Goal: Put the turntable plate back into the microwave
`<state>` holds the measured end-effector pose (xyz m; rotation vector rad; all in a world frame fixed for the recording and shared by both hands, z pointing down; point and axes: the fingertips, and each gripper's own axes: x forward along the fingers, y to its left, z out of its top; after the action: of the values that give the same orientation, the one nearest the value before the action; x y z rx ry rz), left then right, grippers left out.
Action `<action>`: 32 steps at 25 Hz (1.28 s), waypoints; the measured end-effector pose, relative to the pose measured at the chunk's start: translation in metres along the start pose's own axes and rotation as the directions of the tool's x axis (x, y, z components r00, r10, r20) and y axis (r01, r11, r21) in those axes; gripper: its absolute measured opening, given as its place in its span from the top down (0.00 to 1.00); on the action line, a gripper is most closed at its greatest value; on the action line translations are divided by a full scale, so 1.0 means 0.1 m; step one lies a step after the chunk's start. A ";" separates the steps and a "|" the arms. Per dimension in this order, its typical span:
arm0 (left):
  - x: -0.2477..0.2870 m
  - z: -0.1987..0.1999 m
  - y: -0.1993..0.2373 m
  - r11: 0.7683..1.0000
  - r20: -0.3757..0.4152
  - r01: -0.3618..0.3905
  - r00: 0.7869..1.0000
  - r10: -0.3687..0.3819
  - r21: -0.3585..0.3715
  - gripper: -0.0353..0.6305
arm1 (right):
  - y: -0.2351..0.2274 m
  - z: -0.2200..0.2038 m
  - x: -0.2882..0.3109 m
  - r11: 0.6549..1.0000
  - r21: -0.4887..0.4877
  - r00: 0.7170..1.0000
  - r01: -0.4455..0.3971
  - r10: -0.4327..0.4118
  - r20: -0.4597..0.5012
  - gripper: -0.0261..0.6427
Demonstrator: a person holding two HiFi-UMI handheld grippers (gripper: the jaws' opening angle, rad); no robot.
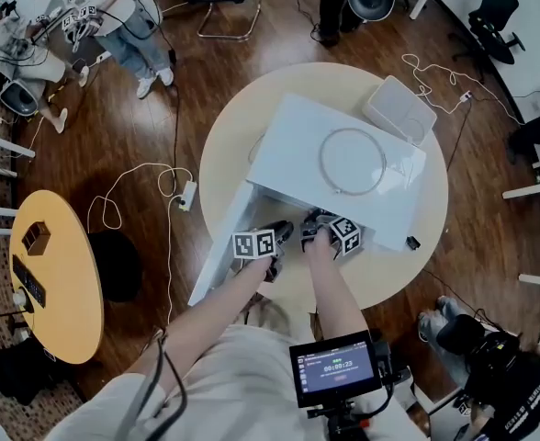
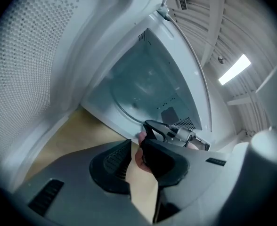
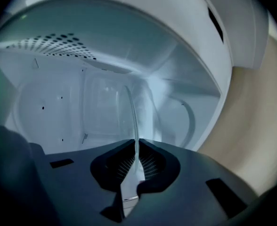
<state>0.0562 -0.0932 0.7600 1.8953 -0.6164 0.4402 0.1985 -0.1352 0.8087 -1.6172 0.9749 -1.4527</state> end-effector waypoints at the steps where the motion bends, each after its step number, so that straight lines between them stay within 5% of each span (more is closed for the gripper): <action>1: 0.02 0.01 0.00 1.000 0.005 0.000 1.000 0.000 0.001 0.84 | 0.00 0.01 -0.01 1.000 0.004 1.000 0.001 -0.001 0.007 0.92; 10: 0.49 0.20 0.06 0.994 0.035 -0.086 0.996 0.084 0.062 0.83 | -0.11 0.36 -0.11 0.994 -0.106 0.995 0.020 -0.009 0.100 0.92; 25: 0.80 0.54 0.27 0.992 0.056 -0.121 0.991 0.122 -0.026 0.84 | -0.09 0.40 -0.12 0.942 -0.271 0.976 0.198 -0.162 0.147 0.91; 32: 0.86 0.61 0.29 0.992 0.062 -0.123 0.990 0.125 -0.033 0.84 | 0.08 0.29 -0.21 0.949 -0.298 0.991 0.104 -0.074 0.108 0.74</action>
<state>0.1091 -0.1773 0.8057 1.8556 -0.7817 0.4494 0.2255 -0.1192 0.7902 -1.9565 1.1248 -1.3169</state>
